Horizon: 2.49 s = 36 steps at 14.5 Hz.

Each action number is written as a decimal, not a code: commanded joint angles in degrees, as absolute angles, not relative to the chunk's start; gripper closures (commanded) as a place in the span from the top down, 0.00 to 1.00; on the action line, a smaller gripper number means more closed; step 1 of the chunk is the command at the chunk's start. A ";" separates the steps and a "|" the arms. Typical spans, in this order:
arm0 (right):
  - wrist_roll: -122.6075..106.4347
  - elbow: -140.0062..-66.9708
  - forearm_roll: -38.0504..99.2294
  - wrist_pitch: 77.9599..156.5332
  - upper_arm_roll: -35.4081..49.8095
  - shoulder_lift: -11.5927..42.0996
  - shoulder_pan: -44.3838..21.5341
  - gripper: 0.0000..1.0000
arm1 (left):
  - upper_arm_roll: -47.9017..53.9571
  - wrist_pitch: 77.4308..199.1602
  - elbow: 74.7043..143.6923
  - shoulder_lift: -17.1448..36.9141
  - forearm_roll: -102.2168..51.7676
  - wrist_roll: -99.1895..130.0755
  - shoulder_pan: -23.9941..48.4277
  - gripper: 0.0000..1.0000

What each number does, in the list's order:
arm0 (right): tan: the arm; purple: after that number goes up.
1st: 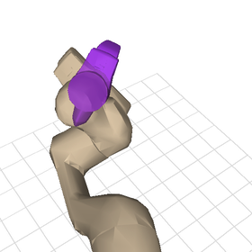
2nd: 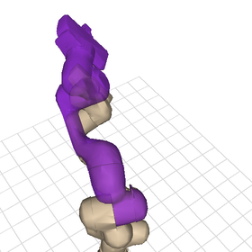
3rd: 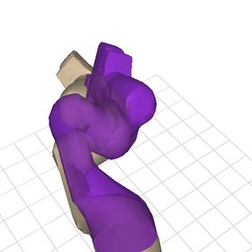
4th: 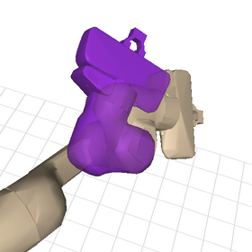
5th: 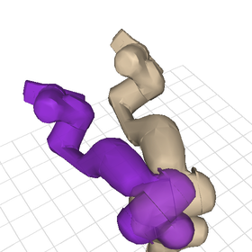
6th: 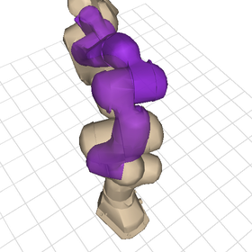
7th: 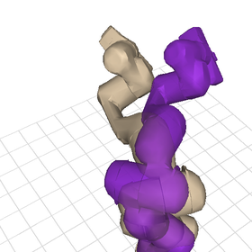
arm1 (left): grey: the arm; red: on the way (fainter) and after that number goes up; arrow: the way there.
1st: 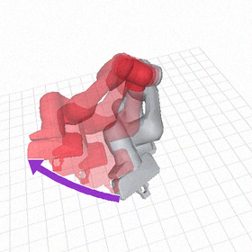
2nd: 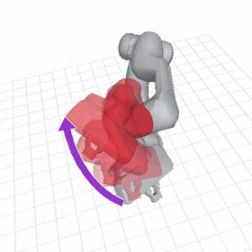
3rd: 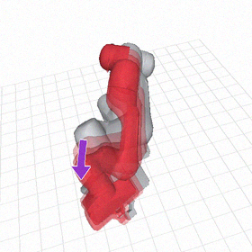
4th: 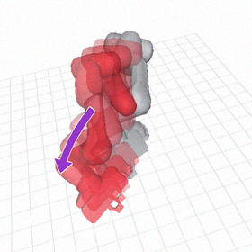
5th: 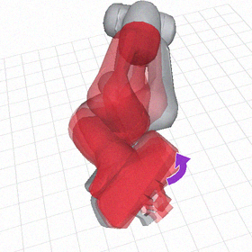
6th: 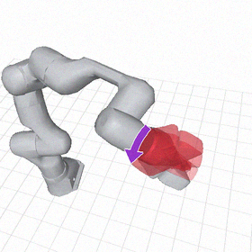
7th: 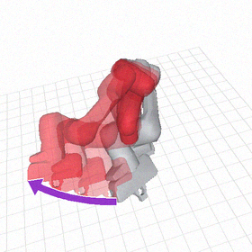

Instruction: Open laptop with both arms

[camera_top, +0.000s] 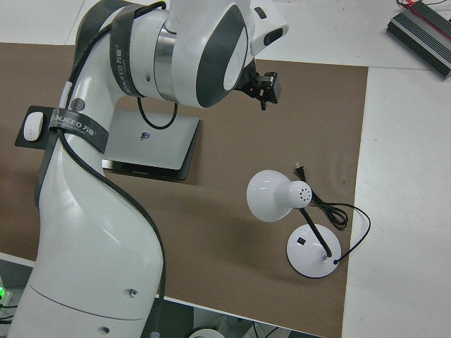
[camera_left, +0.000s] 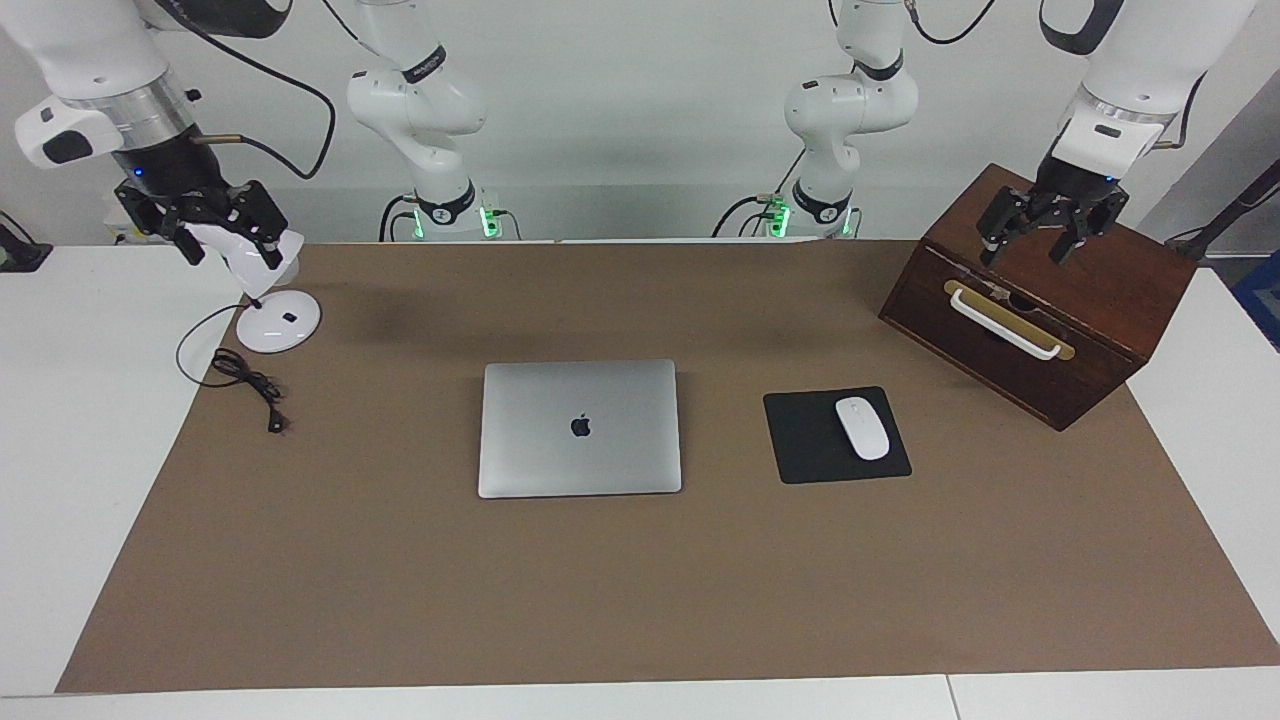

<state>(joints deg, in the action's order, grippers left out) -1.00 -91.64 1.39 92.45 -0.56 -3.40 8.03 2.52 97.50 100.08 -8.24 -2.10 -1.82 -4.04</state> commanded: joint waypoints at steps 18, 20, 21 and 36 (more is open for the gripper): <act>-1.85 -100.61 6.65 102.54 -0.09 -5.79 10.80 1.00 | 2.46 97.47 98.96 -8.00 -1.41 -0.70 -3.87 1.00; -1.76 -103.44 8.96 105.81 -0.09 -6.15 10.99 1.00 | 2.55 97.73 98.96 -7.91 -1.41 -0.35 -4.04 1.00; -1.50 -104.23 9.49 106.60 -0.09 -6.15 10.99 1.00 | 2.55 97.73 98.96 -8.00 -1.41 -0.35 -4.13 1.00; 18.80 -125.93 40.67 134.98 0.18 -10.89 2.83 1.00 | 2.46 103.01 100.98 -8.17 -1.67 5.71 -4.66 0.00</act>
<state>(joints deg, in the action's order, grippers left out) 16.59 -119.67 36.87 129.30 0.05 -7.40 5.08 2.09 101.95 100.26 -8.12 -2.09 4.38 -4.16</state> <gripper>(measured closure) 0.000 0.991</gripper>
